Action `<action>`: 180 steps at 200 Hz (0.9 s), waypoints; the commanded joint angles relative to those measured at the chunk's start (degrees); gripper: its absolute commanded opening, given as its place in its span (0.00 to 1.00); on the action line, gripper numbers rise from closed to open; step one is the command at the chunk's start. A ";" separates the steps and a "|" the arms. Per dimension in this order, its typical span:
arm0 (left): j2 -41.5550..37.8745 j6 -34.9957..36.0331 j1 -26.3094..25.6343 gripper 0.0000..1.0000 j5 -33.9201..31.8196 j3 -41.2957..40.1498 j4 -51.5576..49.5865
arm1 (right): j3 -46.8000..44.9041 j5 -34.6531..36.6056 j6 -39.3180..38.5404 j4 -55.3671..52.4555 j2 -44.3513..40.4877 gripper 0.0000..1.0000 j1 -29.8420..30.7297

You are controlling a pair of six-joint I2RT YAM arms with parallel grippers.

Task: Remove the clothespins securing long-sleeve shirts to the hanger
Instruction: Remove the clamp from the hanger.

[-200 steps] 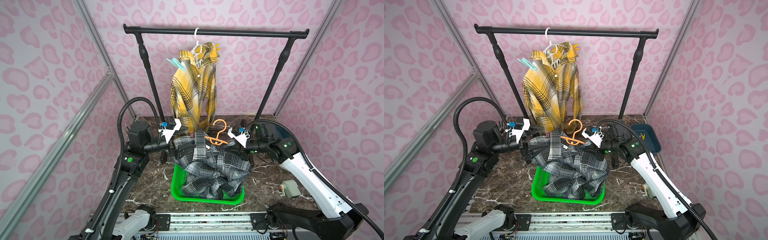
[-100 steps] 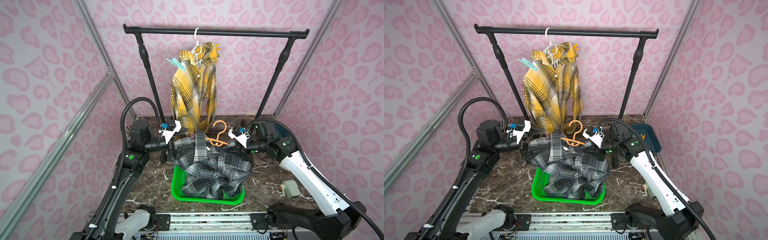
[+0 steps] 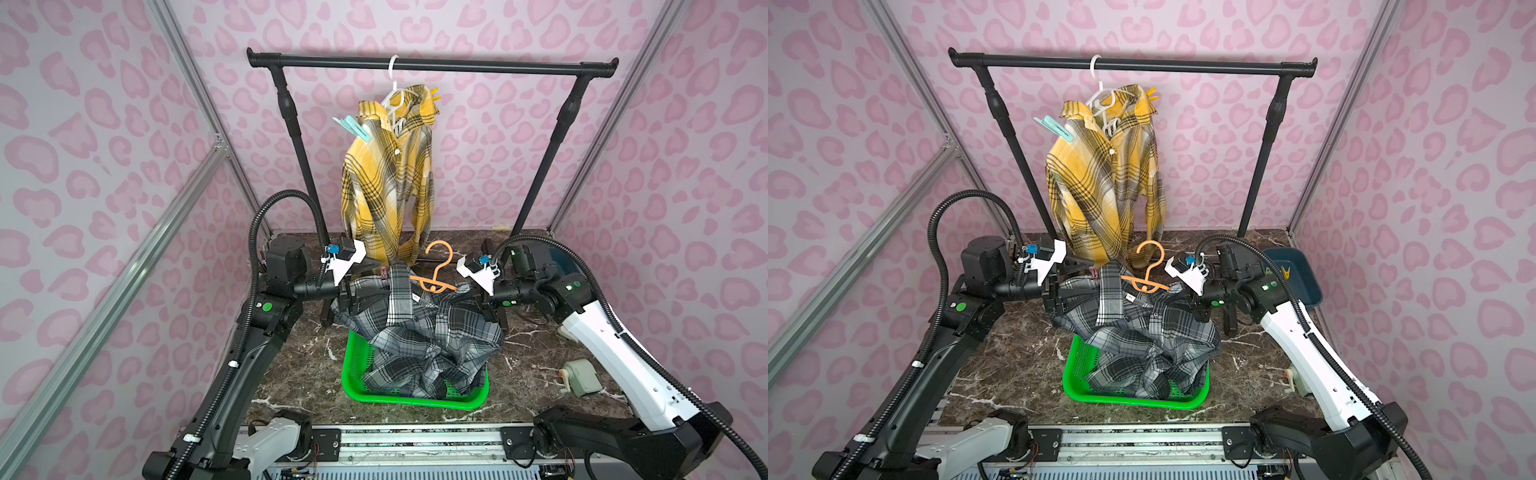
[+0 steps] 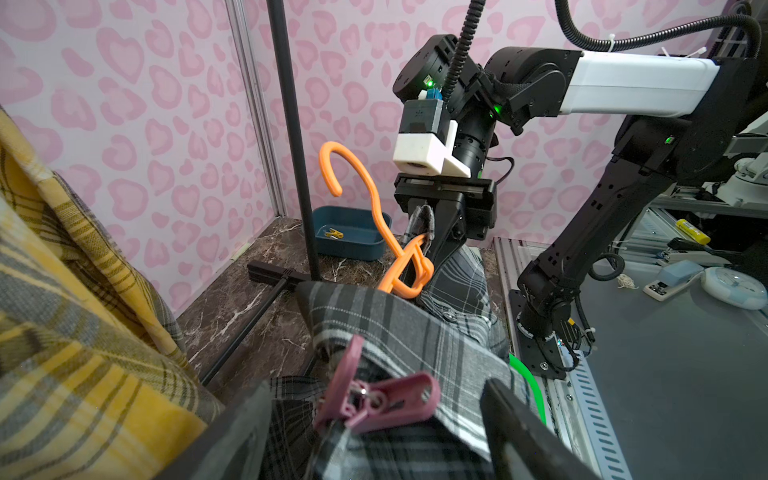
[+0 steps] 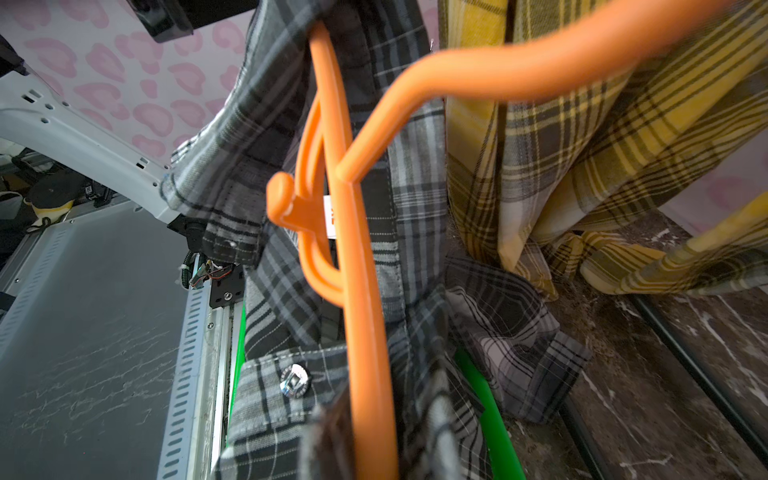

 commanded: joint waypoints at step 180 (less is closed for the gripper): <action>-1.02 2.81 0.09 0.03 -0.79 0.29 -0.69 | 1.02 0.20 -0.17 -0.31 2.38 0.00 2.48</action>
